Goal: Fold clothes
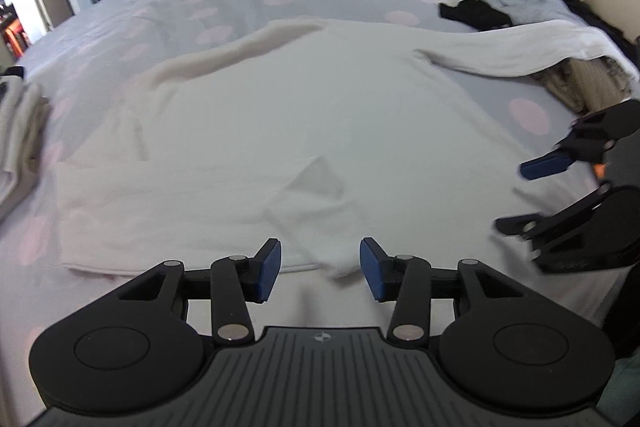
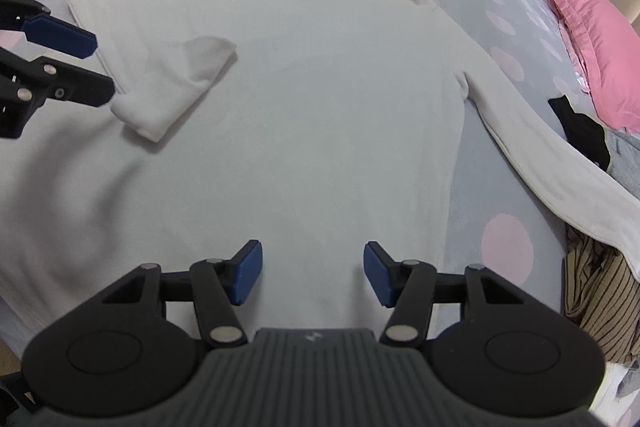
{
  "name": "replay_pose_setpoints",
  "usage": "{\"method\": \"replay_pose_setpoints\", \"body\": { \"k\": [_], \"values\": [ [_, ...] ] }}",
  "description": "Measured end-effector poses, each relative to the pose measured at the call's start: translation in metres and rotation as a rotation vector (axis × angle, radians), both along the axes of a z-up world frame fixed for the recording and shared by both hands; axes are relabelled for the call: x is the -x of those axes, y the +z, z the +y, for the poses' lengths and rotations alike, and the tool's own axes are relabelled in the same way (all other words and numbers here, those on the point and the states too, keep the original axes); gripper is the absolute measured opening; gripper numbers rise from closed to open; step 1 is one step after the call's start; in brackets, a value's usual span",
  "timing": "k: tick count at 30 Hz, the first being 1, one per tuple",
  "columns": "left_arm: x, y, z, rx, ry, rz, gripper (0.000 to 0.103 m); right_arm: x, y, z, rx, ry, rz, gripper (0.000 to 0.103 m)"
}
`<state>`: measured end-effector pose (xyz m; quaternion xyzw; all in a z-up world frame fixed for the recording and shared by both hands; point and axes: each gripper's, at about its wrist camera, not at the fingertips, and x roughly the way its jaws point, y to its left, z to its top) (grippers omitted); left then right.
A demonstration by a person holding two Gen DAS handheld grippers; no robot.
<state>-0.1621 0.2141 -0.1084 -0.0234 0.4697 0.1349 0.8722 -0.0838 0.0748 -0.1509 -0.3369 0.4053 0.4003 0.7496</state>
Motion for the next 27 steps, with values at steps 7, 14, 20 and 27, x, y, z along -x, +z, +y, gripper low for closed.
{"method": "replay_pose_setpoints", "body": {
  "k": [7, 14, 20, 27],
  "values": [
    [0.024, -0.005, 0.042, -0.035, 0.092, 0.049, 0.034, 0.014, 0.003, 0.0, -0.05, 0.03, 0.017, 0.046],
    [0.029, -0.017, 0.063, -0.088, 0.146, 0.107, 0.033, 0.024, 0.005, 0.019, -0.055, 0.0, 0.016, 0.044],
    [0.024, -0.029, 0.068, -0.076, 0.17, 0.164, 0.033, 0.046, 0.019, 0.046, -0.115, 0.029, 0.007, 0.044],
    [0.029, -0.045, 0.083, 0.05, 0.257, 0.208, 0.033, 0.059, 0.026, 0.087, -0.156, 0.071, 0.028, 0.044]
  ]
}}
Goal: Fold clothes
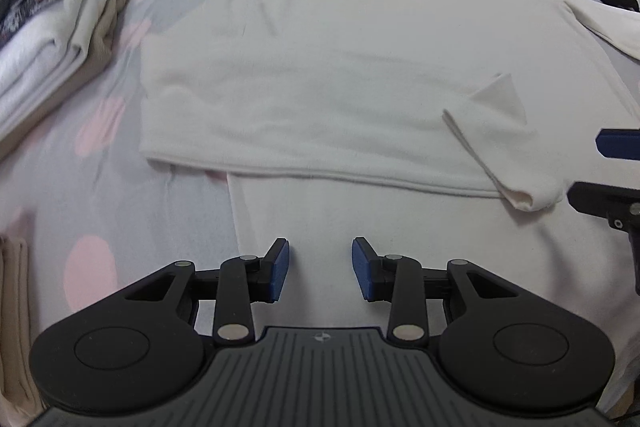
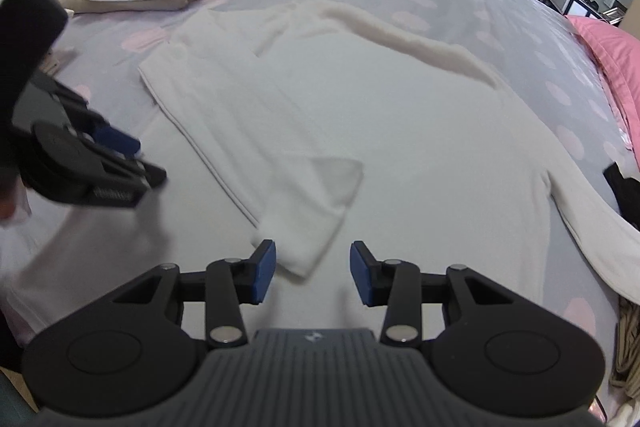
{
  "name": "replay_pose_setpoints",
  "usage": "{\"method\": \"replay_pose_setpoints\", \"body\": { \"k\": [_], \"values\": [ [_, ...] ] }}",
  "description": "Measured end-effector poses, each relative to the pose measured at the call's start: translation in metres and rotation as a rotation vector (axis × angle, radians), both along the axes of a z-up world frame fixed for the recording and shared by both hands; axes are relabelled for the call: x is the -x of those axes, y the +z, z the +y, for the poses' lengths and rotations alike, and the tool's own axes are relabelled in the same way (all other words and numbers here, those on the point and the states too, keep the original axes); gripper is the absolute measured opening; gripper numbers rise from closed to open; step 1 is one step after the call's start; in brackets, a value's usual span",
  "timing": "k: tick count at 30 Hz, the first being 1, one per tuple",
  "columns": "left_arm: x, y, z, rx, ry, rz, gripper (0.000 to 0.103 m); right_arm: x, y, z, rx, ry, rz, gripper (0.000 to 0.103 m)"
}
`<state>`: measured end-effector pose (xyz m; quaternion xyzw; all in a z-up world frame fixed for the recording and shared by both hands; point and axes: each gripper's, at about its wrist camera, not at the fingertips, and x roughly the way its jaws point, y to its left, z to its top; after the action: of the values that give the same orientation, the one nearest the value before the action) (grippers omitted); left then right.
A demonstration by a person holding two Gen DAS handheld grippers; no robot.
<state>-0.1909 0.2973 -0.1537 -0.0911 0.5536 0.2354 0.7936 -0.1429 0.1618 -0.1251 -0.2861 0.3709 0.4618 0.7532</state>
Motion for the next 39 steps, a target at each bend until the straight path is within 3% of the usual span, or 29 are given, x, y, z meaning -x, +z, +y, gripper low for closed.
{"method": "replay_pose_setpoints", "body": {
  "k": [7, 12, 16, 21, 26, 28, 31, 32, 33, 34, 39],
  "values": [
    [0.006, 0.004, 0.001, 0.015, 0.013, -0.012, 0.033, -0.004, -0.024, 0.027, 0.046, -0.025, 0.048, 0.043],
    [0.006, 0.004, 0.003, 0.021, 0.024, -0.015, 0.033, -0.016, -0.041, 0.018, 0.056, -0.07, 0.12, 0.032],
    [0.008, 0.004, 0.005, 0.03, 0.037, -0.018, 0.033, -0.025, -0.033, 0.007, 0.026, -0.1, 0.16, 0.008],
    [0.01, 0.007, 0.005, 0.031, 0.04, -0.027, 0.033, -0.043, -0.016, -0.015, -0.034, -0.221, 0.171, 0.0],
    [0.012, 0.007, 0.006, 0.035, 0.05, -0.031, 0.033, -0.082, -0.013, -0.044, -0.04, -0.424, 0.219, 0.0],
    [0.012, 0.007, 0.006, 0.036, 0.051, -0.034, 0.033, -0.089, -0.014, -0.047, -0.027, -0.438, 0.222, 0.005],
    [0.012, 0.007, 0.006, 0.035, 0.052, -0.035, 0.033, -0.084, -0.007, -0.039, -0.034, -0.377, 0.21, 0.01],
    [0.012, 0.007, 0.006, 0.034, 0.053, -0.035, 0.033, -0.079, -0.004, -0.033, -0.036, -0.345, 0.206, 0.015],
    [0.013, 0.007, 0.006, 0.034, 0.054, -0.035, 0.033, -0.073, -0.002, -0.025, -0.04, -0.311, 0.203, 0.029],
    [0.013, 0.007, 0.007, 0.033, 0.056, -0.034, 0.033, -0.067, 0.0, -0.018, -0.044, -0.279, 0.201, 0.032],
    [0.014, 0.007, 0.007, 0.017, 0.049, -0.014, 0.033, -0.043, -0.002, 0.02, -0.035, -0.162, 0.203, 0.032]
  ]
}}
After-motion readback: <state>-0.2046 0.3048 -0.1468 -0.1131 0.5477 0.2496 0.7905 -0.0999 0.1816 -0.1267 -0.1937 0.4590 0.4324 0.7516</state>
